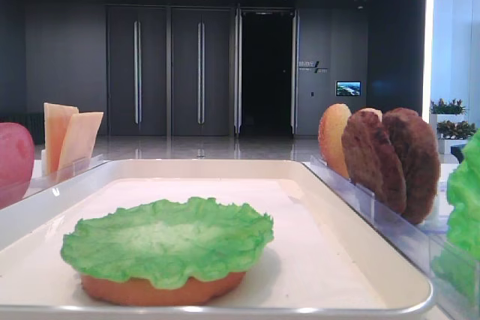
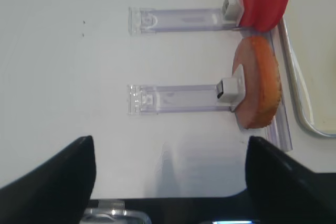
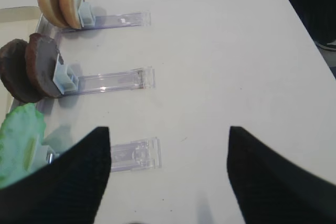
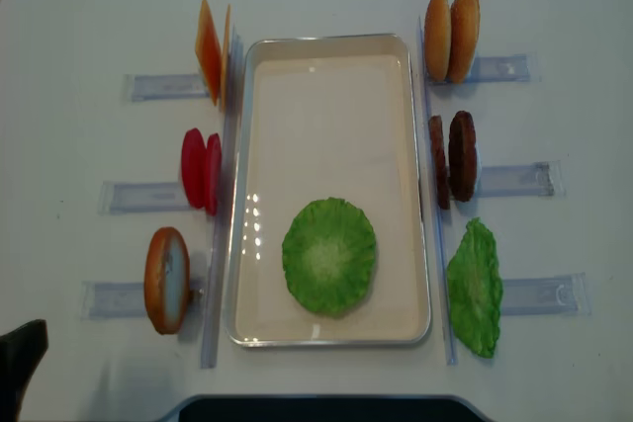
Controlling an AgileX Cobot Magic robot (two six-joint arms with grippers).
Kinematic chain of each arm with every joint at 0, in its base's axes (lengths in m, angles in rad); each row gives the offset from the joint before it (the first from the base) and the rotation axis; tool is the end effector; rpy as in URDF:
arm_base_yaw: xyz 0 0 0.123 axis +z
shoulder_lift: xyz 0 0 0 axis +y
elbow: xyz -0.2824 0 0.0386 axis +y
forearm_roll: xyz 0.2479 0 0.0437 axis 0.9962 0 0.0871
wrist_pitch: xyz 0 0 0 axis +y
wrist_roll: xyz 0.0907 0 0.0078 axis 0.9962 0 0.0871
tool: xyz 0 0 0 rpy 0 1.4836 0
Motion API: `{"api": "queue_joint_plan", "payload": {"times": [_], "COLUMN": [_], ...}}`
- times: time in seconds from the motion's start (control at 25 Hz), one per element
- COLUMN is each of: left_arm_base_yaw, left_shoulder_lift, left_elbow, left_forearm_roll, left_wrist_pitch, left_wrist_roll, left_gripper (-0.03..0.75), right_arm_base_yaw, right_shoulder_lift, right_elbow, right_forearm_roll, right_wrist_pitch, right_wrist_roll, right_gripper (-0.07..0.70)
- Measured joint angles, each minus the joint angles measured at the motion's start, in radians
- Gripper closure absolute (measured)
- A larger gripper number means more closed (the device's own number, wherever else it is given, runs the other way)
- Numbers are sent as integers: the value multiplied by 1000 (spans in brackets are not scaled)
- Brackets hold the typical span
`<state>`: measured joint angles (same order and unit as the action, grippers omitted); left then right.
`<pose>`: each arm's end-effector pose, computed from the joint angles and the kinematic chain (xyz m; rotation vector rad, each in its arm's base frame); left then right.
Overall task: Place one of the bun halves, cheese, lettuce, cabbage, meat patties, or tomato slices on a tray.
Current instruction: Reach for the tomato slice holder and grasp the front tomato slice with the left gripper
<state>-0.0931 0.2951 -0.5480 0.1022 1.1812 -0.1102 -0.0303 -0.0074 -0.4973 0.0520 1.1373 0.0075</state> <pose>0.0312 0.0057 0.2789 -0.0173 2.4054 0.0377 -0.0090 0.0046 0.2704 0.0350 2.1151 0.0494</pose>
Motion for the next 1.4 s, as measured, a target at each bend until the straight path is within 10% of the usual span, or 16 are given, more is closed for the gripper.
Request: {"api": "queue_joint_plan", "payload": {"times": [1.4], "left_arm_base_yaw": [0], "left_shoulder_lift": [1289], "left_elbow": [-700], "left_forearm_roll": [-16], "left_wrist_pitch": [-64], "left_wrist_roll": [-51], "left_gripper": [24], "right_arm_base_yaw": [0], "right_shoulder_lift": [0], "right_elbow": [0], "right_forearm_roll": [0], "right_wrist_pitch": [0], "right_wrist_roll": [0], "right_gripper": [150]}}
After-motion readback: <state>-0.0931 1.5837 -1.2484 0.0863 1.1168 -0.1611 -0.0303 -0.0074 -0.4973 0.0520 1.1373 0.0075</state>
